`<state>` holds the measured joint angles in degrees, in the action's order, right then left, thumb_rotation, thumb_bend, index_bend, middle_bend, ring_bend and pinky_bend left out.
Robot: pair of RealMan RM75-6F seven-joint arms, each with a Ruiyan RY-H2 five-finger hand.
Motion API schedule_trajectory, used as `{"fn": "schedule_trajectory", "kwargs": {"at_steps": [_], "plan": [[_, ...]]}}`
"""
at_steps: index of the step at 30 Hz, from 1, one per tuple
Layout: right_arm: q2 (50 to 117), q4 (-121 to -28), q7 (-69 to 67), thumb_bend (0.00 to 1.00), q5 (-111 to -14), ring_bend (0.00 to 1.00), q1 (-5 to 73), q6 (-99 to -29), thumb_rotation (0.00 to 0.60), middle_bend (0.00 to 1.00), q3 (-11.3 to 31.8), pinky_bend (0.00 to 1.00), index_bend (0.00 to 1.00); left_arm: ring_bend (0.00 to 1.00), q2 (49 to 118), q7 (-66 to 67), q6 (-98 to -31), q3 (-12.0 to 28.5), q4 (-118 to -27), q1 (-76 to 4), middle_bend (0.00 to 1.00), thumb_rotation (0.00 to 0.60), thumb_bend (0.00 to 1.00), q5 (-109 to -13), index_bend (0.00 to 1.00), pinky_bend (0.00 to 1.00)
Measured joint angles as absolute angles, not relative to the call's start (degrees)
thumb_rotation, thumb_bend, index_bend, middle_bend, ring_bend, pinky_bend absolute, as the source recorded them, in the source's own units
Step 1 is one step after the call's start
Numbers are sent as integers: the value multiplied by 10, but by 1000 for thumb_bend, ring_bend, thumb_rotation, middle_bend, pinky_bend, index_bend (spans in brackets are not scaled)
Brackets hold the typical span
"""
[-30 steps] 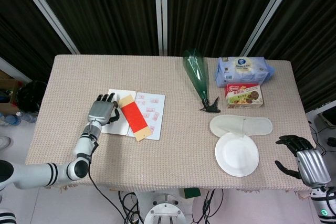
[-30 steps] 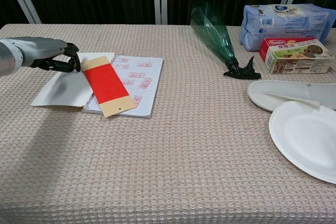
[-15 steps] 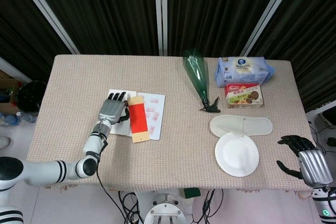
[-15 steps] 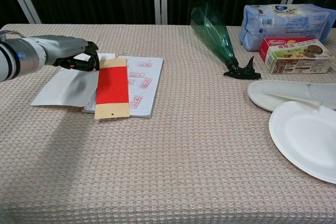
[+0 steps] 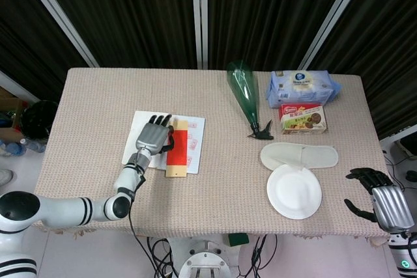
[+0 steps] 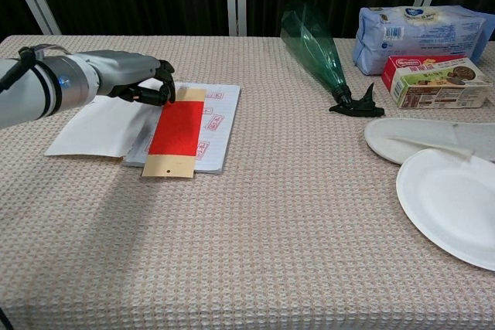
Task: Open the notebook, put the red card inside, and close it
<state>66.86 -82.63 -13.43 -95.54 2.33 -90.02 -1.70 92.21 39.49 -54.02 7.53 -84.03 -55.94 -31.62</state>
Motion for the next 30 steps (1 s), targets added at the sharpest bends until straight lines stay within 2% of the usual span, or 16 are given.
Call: {"fn": "schedule_trajectory", "kwargs": {"at_steps": [3,5,7,10,12,14,18,23,30], "plan": [[669,-826,-135,171,-957,210,26,-897,600,270,-17,267,361,0,915,385,-545,74,-855,-555,0,138,608,-345,225,56],[669,-825,-135,171,-958,210,28,-895,600,269,-16,267,361,0,905,378,-548,69,-872,-550,0,217,515,-373,198,56],[670,-825,-135,171,-959,210,31,-892,600,269,-16,267,361,0,892,371,-550,60,-892,-544,0,317,356,-405,166,56],[672,-824,-135,171,-961,210,36,-888,600,269,-15,267,361,0,876,368,-556,43,-924,-536,0,341,222,-459,120,56],[672,-824,-135,171,-962,210,37,-886,600,270,-15,267,361,0,868,367,-561,31,-946,-530,0,348,182,-493,89,55],[672,-825,-134,171,-963,210,39,-885,600,270,-15,267,361,0,859,369,-567,17,-974,-524,0,358,173,-526,71,55],[671,-827,-132,171,-965,210,40,-886,600,270,-16,267,361,0,855,385,-576,-4,-1001,-517,0,461,172,-560,39,54],[671,-828,-132,171,-965,210,37,-890,600,269,-18,267,361,0,877,420,-589,-22,-993,-510,0,584,173,-590,39,54],[670,-828,-133,171,-967,210,33,-897,600,269,-20,267,361,0,906,437,-591,-23,-953,-502,0,599,172,-585,39,55]]}}
